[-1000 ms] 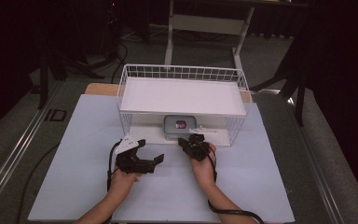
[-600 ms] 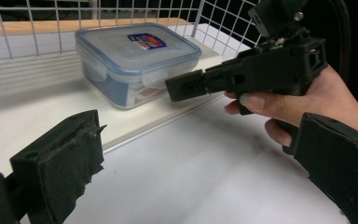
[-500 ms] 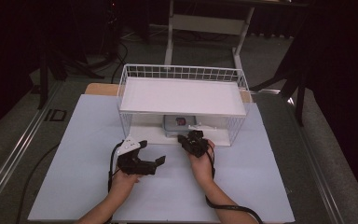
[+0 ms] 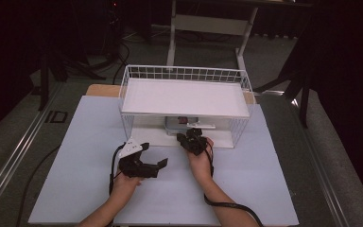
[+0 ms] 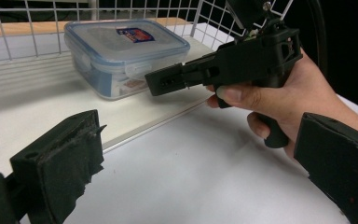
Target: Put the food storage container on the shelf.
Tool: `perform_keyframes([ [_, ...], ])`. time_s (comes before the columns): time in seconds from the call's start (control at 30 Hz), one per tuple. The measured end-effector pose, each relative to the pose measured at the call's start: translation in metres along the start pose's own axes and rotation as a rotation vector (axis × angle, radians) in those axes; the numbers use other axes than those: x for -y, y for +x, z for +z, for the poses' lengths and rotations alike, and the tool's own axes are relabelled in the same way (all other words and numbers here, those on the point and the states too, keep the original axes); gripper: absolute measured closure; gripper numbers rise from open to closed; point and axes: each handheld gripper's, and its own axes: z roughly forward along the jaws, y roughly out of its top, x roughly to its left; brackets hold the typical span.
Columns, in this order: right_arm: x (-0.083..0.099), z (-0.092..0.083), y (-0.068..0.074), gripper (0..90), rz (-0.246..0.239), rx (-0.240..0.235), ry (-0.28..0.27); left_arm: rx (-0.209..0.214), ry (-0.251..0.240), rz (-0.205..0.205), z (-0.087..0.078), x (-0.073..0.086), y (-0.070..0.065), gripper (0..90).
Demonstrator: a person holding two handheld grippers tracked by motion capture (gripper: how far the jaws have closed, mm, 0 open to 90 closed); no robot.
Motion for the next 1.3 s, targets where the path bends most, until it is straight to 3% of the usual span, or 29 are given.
perform_keyframes([
  [0.2, 0.001, -0.004, -0.003, 87.3, -0.011, 0.017, -0.007, -0.002, 0.004, 0.005, 0.001, 0.0, -0.001, 2.1],
  [0.33, 0.006, -0.012, 0.001, 84.0, -0.009, -0.011, -0.003, 0.002, -0.006, 0.015, 0.001, 0.0, -0.001, 2.2],
  [0.47, 0.01, -0.023, 0.005, 76.3, -0.043, -0.04, -0.01, 0.001, -0.011, 0.045, 0.002, 0.0, -0.004, 2.2],
  [0.63, 0.012, -0.04, 0.008, 49.8, -0.081, -0.05, -0.035, 0.022, -0.003, 0.038, 0.004, -0.001, -0.006, 2.1],
  [0.7, 0.013, -0.043, 0.007, 44.5, -0.079, -0.058, -0.045, 0.028, 0.0, 0.04, 0.004, -0.002, -0.006, 2.1],
  [0.73, 0.013, -0.046, 0.007, 38.8, -0.07, -0.07, -0.047, 0.06, 0.026, 0.066, 0.005, -0.005, -0.008, 2.1],
  [0.77, 0.014, -0.051, 0.004, 25.8, -0.064, -0.108, -0.045, 0.064, 0.03, 0.081, 0.004, -0.006, -0.009, 2.1],
  [0.83, 0.016, -0.055, 0.003, 20.5, -0.068, -0.135, -0.046, 0.069, 0.03, 0.1, 0.004, -0.009, -0.012, 2.2],
  [0.9, 0.019, -0.06, 0.002, 18.3, -0.071, -0.15, -0.048, 0.07, 0.024, 0.1, 0.003, -0.011, -0.013, 2.1],
  [1.1, 0.023, -0.076, 0.003, 17.9, -0.124, -0.125, -0.084, 0.06, 0.017, 0.097, -0.001, -0.012, -0.012, 2.1],
  [1.3, 0.026, -0.085, 0.002, 18.0, -0.14, -0.142, -0.089, 0.067, 0.03, 0.119, -0.01, -0.01, -0.011, 2.1],
])
